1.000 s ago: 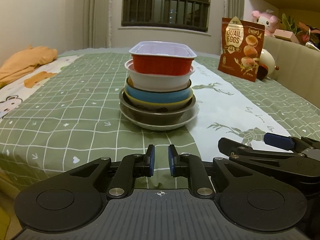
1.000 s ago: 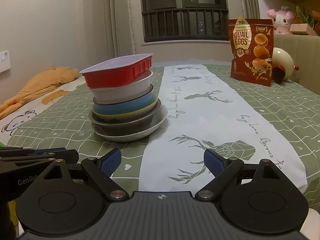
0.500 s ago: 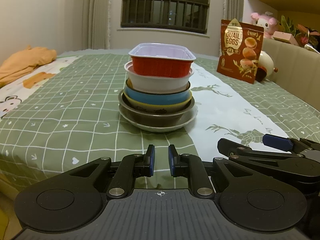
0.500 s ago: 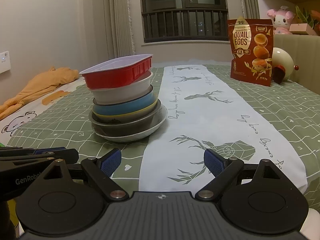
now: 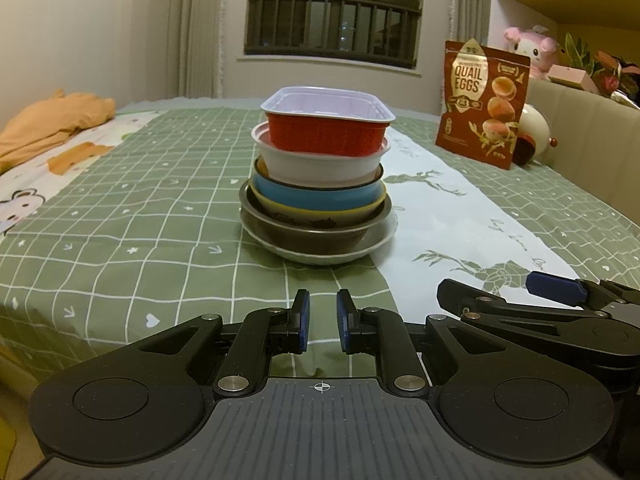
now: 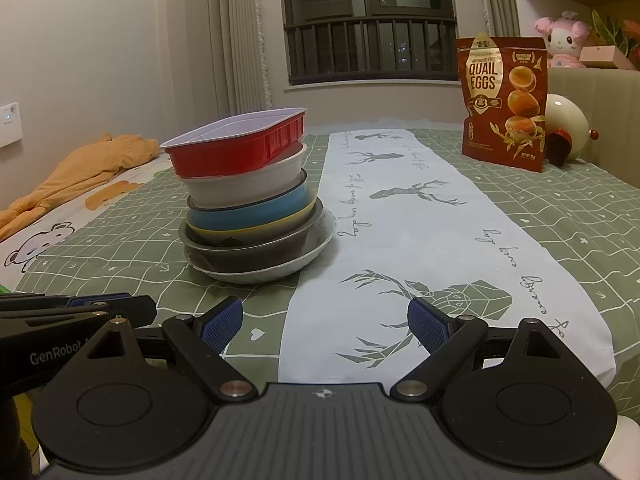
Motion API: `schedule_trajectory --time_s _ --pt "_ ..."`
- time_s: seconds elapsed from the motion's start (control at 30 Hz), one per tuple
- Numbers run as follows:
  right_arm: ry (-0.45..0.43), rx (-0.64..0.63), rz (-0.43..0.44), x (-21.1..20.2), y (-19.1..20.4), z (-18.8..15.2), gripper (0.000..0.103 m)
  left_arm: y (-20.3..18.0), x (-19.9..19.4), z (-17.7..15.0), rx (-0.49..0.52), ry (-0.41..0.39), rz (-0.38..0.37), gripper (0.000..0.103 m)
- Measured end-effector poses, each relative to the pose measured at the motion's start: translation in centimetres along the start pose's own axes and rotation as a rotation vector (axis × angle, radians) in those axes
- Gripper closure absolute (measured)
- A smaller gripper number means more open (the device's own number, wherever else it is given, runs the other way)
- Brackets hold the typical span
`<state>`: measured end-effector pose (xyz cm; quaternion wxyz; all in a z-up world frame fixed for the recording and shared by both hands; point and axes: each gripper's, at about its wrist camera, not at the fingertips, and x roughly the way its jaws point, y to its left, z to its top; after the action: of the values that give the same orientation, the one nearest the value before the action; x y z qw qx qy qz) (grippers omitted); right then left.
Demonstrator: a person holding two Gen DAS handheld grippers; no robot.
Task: Organize plates and bowls
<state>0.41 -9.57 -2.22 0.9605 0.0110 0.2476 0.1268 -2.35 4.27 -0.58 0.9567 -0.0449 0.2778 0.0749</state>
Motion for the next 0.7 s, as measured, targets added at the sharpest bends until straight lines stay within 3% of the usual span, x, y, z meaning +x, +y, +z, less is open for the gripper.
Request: schedule_trajectory --time_s 0.7 --pt "-0.001 -0.001 0.005 0.04 0.03 0.11 0.013 0.05 -0.05 -0.08 -0.014 0.002 0.003 0.086"
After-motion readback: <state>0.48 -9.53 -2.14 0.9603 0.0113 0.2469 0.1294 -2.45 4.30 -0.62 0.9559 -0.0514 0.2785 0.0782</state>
